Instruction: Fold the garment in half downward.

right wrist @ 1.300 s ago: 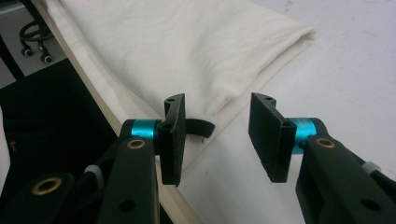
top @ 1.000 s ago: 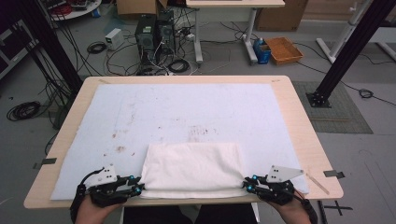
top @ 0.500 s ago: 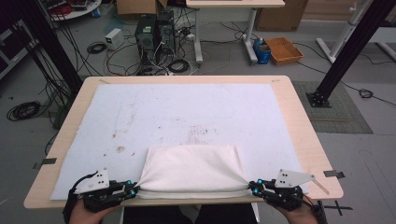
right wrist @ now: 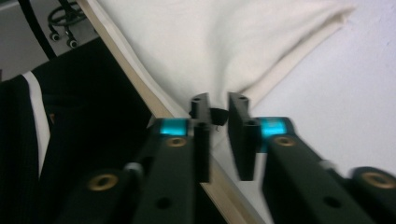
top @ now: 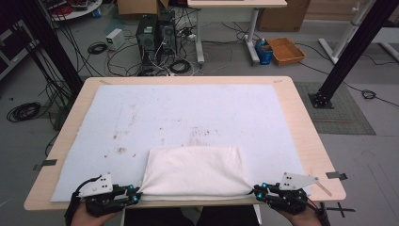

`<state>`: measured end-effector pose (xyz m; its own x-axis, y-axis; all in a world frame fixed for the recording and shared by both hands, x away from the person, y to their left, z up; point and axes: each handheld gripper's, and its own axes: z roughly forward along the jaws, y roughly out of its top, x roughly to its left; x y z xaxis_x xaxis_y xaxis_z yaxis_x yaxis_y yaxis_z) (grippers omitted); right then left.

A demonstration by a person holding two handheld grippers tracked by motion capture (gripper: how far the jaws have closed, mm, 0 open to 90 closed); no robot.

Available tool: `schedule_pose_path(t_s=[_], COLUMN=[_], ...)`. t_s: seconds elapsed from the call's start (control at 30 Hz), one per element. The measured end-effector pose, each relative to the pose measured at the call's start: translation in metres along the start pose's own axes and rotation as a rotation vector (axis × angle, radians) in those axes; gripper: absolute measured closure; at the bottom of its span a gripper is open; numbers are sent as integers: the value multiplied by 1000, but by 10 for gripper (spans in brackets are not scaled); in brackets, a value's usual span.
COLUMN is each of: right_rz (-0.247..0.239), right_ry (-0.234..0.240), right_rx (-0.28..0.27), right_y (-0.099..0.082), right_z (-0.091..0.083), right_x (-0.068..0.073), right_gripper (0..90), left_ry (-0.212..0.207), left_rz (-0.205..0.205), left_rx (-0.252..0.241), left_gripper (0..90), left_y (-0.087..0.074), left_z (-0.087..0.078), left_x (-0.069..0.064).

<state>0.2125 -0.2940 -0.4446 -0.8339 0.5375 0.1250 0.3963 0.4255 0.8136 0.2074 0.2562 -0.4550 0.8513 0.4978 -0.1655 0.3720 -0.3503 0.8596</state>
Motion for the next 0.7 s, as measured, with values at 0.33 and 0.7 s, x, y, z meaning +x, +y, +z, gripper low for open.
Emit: schedule_pose_path(t_s=[0.33,0.7], right_rz=[34,20], right_ry=[-86,-147], right_rx=[-99,-95], right_y=[19,55], right_z=[-9,16], right_x=[-13,-39], right_gripper=[429,368], left_ry=[93,118], left_rz=[-34,-38], left_rx=[-81,-88], left_gripper=[332,302], left_y=[19,55], left_z=[-15,14], left_x=[13,42])
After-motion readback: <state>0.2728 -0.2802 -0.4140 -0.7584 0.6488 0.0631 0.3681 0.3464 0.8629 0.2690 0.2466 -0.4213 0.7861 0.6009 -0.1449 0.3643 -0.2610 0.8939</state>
